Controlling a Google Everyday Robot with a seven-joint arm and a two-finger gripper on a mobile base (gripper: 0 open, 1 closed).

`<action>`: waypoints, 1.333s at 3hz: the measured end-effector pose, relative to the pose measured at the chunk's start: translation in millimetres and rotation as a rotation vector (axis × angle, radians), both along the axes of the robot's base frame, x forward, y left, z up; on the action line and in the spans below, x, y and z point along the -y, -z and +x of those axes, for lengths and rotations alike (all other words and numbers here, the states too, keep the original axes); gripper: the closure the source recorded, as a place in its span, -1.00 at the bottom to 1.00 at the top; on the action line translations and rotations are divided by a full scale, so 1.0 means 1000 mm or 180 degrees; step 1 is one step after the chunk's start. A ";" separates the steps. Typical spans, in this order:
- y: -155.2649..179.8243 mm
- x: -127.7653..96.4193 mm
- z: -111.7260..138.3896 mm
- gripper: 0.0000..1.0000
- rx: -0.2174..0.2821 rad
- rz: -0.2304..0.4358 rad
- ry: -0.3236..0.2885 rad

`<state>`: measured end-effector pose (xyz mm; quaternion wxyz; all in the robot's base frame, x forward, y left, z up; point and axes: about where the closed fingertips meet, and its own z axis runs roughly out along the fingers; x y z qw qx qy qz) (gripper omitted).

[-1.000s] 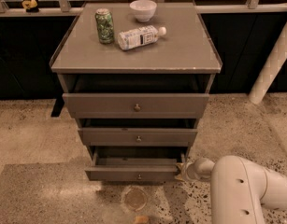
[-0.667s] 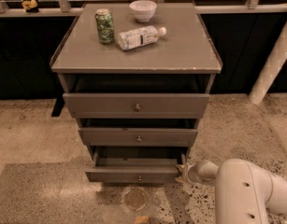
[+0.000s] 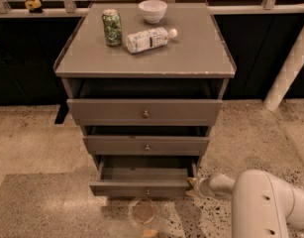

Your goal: Open bottom drawer

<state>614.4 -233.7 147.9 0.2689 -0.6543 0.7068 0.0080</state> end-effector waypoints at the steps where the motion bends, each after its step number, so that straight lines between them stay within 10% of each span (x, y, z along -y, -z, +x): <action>1: -0.003 0.000 0.000 1.00 0.0001 0.0000 0.0000; 4: -0.003 0.000 -0.011 1.00 0.0035 -0.0035 -0.0079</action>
Offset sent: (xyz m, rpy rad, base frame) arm -0.6104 -0.1044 -0.2132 0.1064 0.0597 -0.3745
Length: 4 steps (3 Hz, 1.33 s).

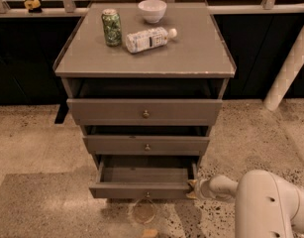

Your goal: Open bottom drawer

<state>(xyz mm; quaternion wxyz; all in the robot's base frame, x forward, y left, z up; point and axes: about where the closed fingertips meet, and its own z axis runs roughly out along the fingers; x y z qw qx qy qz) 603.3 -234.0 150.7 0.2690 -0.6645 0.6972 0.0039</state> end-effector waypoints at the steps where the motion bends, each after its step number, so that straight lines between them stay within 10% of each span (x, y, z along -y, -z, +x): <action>1: 0.005 0.001 -0.014 1.00 -0.0029 -0.0025 -0.0054; 4: 0.003 -0.001 -0.036 1.00 -0.0089 -0.0026 -0.0040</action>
Offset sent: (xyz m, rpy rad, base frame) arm -0.2994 -0.0968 -0.1557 -0.1860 0.2071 0.0280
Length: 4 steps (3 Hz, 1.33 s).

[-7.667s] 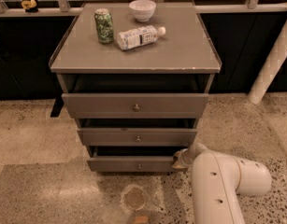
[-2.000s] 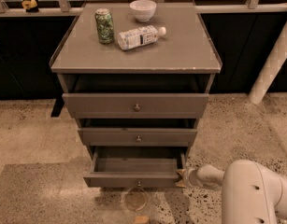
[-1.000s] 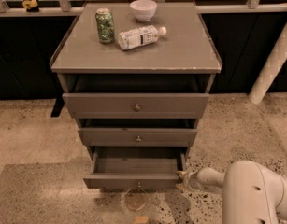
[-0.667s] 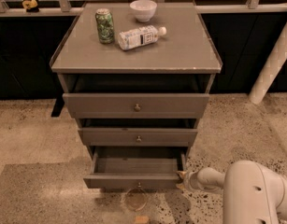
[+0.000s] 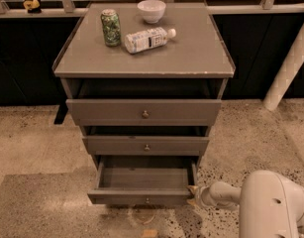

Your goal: Open bottom drawer

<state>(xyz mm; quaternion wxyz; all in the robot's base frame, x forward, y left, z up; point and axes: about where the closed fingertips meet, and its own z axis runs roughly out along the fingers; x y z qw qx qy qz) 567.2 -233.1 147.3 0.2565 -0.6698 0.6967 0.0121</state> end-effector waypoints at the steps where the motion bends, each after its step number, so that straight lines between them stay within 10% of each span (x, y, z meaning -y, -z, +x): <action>1: 0.000 0.000 0.000 1.00 0.0000 0.0000 0.0000; 4: 0.002 -0.004 -0.025 1.00 -0.0002 -0.0065 -0.0195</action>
Offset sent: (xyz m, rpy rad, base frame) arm -0.0116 0.0067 0.0150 -0.0628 -0.0278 0.0690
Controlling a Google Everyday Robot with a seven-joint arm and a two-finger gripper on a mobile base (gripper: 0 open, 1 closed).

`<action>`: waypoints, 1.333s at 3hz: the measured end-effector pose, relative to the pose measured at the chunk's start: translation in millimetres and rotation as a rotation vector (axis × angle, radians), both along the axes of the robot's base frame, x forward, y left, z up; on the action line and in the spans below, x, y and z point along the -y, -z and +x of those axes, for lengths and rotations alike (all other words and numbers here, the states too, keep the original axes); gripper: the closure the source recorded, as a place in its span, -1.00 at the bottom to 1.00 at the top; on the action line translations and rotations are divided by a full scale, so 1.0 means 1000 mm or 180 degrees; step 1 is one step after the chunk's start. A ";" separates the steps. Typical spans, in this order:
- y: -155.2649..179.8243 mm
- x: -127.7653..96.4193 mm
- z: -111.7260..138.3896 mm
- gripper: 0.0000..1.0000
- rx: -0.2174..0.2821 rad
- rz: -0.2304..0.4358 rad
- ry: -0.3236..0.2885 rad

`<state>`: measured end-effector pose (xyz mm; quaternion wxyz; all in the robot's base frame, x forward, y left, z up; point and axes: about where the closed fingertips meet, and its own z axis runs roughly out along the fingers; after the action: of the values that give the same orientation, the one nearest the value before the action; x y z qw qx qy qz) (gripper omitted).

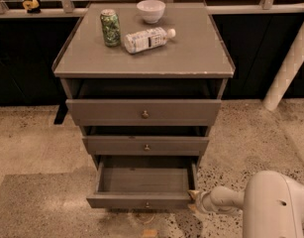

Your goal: Open bottom drawer

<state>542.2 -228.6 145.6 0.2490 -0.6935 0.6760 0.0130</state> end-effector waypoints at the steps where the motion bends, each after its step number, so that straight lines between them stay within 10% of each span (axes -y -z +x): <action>1: 0.008 0.005 -0.018 1.00 -0.0042 0.0011 0.0045; 4: -0.001 -0.005 -0.038 1.00 -0.0069 0.0070 0.0045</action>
Offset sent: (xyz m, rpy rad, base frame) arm -0.4870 -0.1311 -0.1942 0.1482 0.3564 -0.4180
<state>504.1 -224.0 146.2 0.2493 -0.6858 0.6833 0.0262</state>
